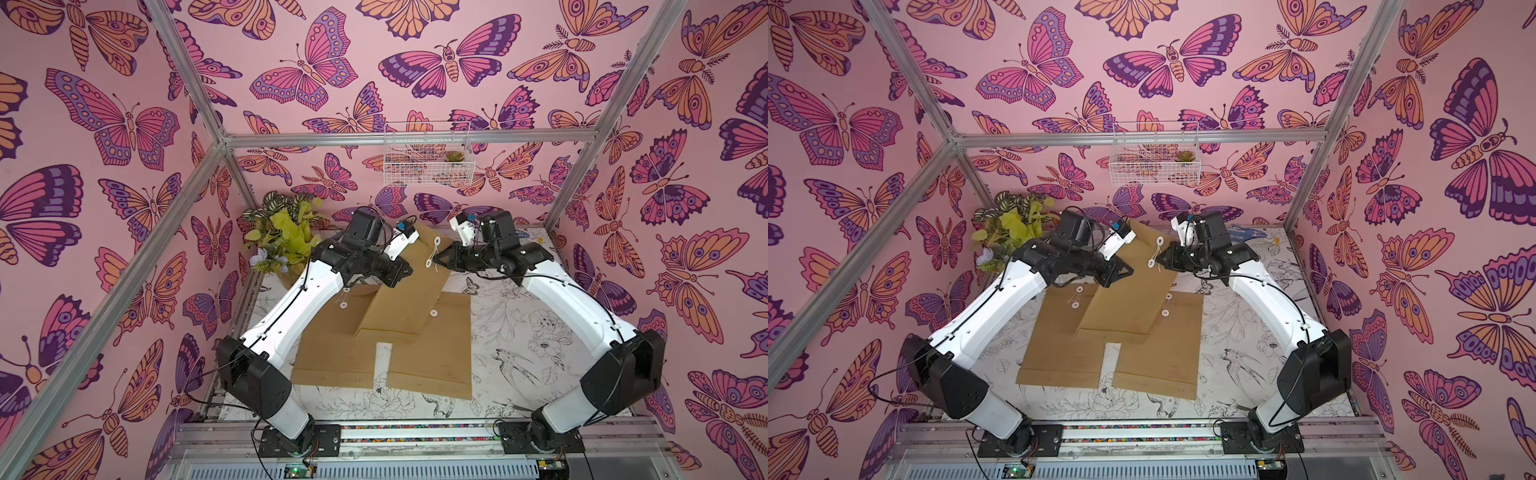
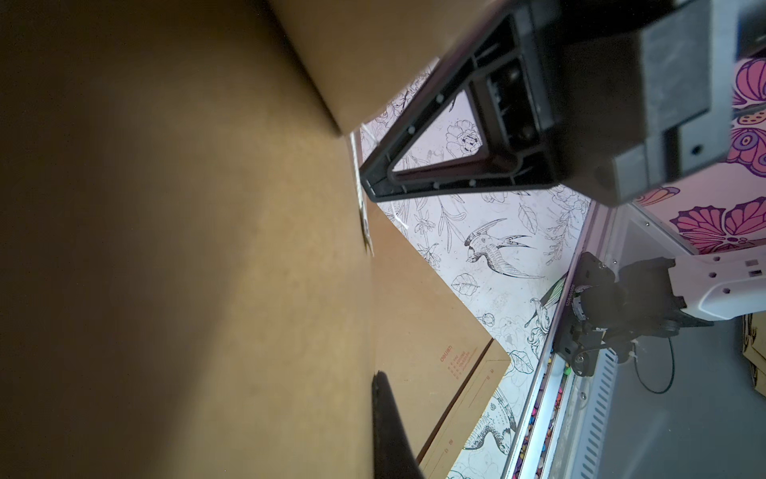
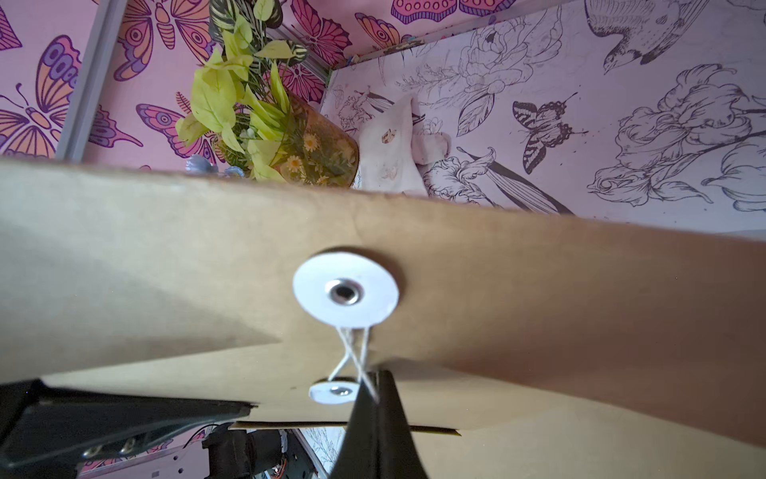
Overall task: Close the mouth of the file bag
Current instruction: Close the file bag.
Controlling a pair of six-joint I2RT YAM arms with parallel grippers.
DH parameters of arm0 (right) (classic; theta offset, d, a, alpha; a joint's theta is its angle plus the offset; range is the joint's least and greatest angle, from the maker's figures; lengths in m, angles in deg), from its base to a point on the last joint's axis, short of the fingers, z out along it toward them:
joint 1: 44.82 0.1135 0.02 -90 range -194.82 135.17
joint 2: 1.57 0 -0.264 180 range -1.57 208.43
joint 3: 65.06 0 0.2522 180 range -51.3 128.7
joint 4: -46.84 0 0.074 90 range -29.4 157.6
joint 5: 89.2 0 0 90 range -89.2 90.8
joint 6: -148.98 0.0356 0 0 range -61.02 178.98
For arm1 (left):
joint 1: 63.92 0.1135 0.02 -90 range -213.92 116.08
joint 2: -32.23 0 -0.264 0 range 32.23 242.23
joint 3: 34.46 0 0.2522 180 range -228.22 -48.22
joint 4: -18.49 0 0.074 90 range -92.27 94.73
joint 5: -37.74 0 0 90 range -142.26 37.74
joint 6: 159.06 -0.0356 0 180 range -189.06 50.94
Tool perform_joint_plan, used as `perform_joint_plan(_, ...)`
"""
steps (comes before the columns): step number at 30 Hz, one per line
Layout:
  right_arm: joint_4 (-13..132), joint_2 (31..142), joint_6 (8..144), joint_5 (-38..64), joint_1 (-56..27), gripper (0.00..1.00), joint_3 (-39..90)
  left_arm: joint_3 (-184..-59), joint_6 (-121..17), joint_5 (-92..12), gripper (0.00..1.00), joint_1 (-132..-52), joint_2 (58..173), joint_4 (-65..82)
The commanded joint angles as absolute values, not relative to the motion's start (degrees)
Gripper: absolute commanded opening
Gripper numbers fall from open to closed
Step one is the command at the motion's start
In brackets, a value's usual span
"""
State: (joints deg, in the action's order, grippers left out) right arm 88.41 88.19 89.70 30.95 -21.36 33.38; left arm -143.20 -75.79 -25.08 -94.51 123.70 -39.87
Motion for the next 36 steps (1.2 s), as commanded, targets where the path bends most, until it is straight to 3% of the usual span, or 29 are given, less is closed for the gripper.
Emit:
perform_joint_plan(1,86.5,87.8,91.5,31.4,-22.5,0.0,32.3,-142.3,-75.1,-24.5,0.0,-93.8,121.4,-38.0)
perform_joint_plan(5,84.2,87.4,92.9,32.5,-23.0,0.07,31.1,-141.7,-74.9,-24.0,0.0,-93.6,120.8,-37.7)
perform_joint_plan(10,79.2,87.6,96.7,34.9,-23.0,0.08,29.1,-141.2,-73.9,-23.7,0.0,-93.6,120.3,-37.2)
perform_joint_plan(16,78.1,87.9,96.8,34.4,-23.0,0.19,27.6,-141.0,-73.3,-24.0,0.0,-93.5,119.4,-37.1)
perform_joint_plan(28,73.6,86.7,99.1,34.7,-23.0,0.01,25.4,-140.5,-72.3,-23.9,0.0,-93.5,119.1,-37.1)
perform_joint_plan(36,78.8,85.0,98.4,37.5,-22.8,0.0,28.9,-139.7,-73.6,-25.3,0.0,-93.1,118.9,-37.5)
